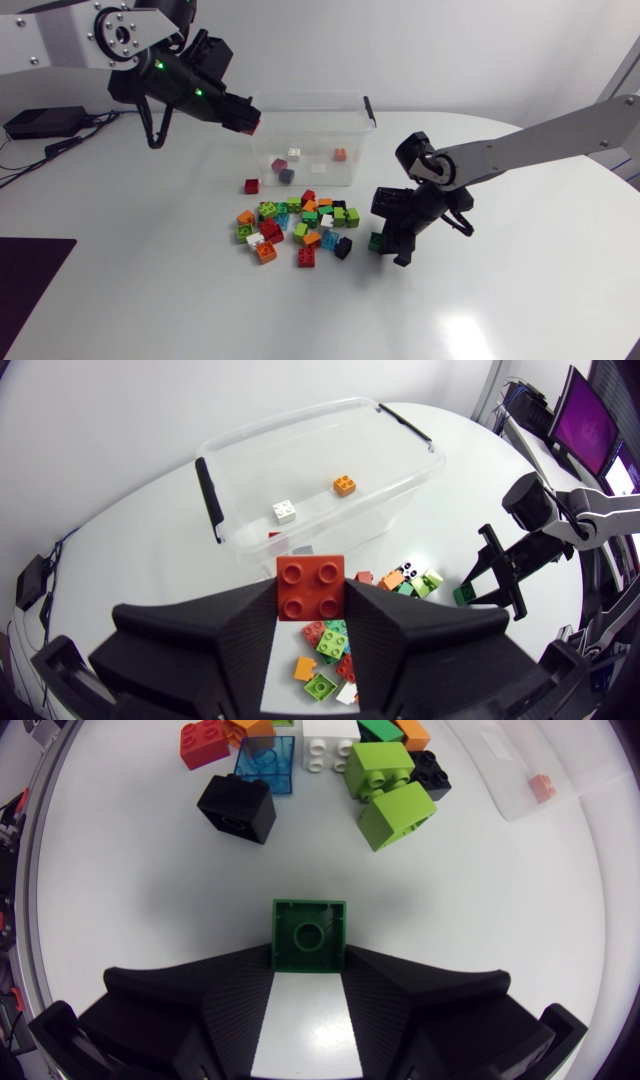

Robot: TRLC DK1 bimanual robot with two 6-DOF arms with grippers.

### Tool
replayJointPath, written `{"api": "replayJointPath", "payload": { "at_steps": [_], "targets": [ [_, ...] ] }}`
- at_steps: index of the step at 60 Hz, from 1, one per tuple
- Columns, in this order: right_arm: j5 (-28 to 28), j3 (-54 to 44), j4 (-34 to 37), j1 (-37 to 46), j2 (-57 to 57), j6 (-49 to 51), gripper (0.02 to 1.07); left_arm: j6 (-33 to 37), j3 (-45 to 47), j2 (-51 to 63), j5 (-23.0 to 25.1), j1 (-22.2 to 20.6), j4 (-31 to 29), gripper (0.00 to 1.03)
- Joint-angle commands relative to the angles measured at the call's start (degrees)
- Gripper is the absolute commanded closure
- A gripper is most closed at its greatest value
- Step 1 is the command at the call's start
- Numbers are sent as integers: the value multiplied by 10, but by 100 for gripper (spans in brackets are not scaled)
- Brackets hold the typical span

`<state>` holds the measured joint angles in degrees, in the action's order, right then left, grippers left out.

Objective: Place the duplo bricks in the container

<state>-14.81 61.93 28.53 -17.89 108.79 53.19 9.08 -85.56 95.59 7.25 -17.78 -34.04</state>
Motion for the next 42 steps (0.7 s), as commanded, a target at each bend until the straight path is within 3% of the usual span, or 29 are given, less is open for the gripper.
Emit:
{"api": "replayJointPath", "payload": {
  "at_steps": [1,25,42],
  "targets": [
    [-3,-5,9,-3,-9,7,70,9,-27,29,5,-9,-4,82],
    [-48,-23,57,-18,-153,-50,70,-1,-108,115,9,10,45,82],
    [-75,15,64,-34,-202,-110,70,-9,-135,163,10,12,119,81]
  ]
}}
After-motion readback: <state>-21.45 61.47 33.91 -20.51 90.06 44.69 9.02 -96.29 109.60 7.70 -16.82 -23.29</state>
